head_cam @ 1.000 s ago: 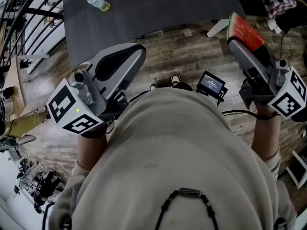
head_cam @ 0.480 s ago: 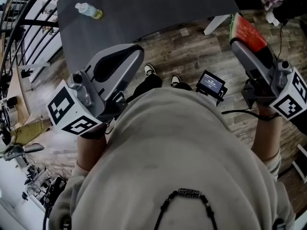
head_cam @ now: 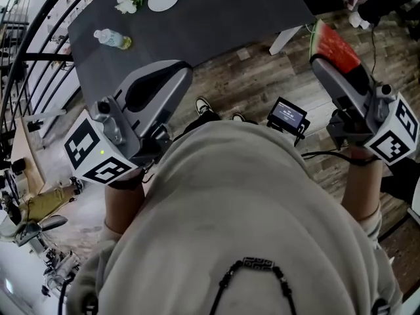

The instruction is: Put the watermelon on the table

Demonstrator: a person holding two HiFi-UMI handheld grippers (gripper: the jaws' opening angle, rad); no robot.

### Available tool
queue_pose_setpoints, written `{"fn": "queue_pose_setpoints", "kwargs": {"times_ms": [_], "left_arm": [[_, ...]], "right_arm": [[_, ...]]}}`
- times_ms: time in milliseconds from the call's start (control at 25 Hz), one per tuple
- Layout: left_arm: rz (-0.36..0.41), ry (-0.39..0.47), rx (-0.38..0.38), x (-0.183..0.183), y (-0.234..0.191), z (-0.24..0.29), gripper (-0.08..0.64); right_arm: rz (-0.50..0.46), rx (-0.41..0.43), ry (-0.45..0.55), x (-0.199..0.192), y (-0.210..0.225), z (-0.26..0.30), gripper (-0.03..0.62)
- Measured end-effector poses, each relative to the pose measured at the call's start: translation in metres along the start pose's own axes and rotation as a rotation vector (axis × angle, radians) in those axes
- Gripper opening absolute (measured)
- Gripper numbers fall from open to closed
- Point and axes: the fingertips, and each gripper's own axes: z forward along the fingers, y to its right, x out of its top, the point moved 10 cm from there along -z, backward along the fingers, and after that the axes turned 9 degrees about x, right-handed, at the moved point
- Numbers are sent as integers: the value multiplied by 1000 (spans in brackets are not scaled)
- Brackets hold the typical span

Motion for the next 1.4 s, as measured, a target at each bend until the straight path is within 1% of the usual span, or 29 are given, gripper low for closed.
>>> {"fn": "queue_pose_setpoints", "kwargs": {"times_ms": [80, 240, 520, 720, 840, 920, 1000, 1080, 1160, 1240, 1400], "left_arm": [[5, 6, -16, 2, -3, 3, 6], [0, -4, -40, -1, -10, 7, 6], [14, 9, -96, 2, -25, 13, 6], [6, 20, -126, 15, -33, 11, 6], [19, -6, -117, 26, -34, 3, 6], [25, -33, -109, 32, -27, -6, 6], [46, -52, -105, 38, -1, -23, 6], [84, -59, -101, 45, 32, -45, 6], [98, -57, -94, 46, 48, -66, 6], [82, -50, -73, 43, 41, -83, 6], [31, -34, -34, 34, 14, -108, 6]], "right_arm": [[-12, -12, 1, 1, 1, 0, 186], [-66, -33, 0, 10, -1, 3, 186], [-51, -82, 28, 2, -9, 2, 186], [-66, -105, 23, 17, -25, 12, 186], [-72, -97, 26, 32, -35, 21, 186], [-66, -91, 30, 42, -51, 21, 186], [-75, -86, 34, 54, -85, 12, 186], [-89, -75, 42, 66, -127, -1, 186], [-89, -55, 49, 72, -150, 0, 186], [-89, -27, 44, 75, -153, 18, 186], [-114, 33, 7, 82, -145, 66, 184]]}}
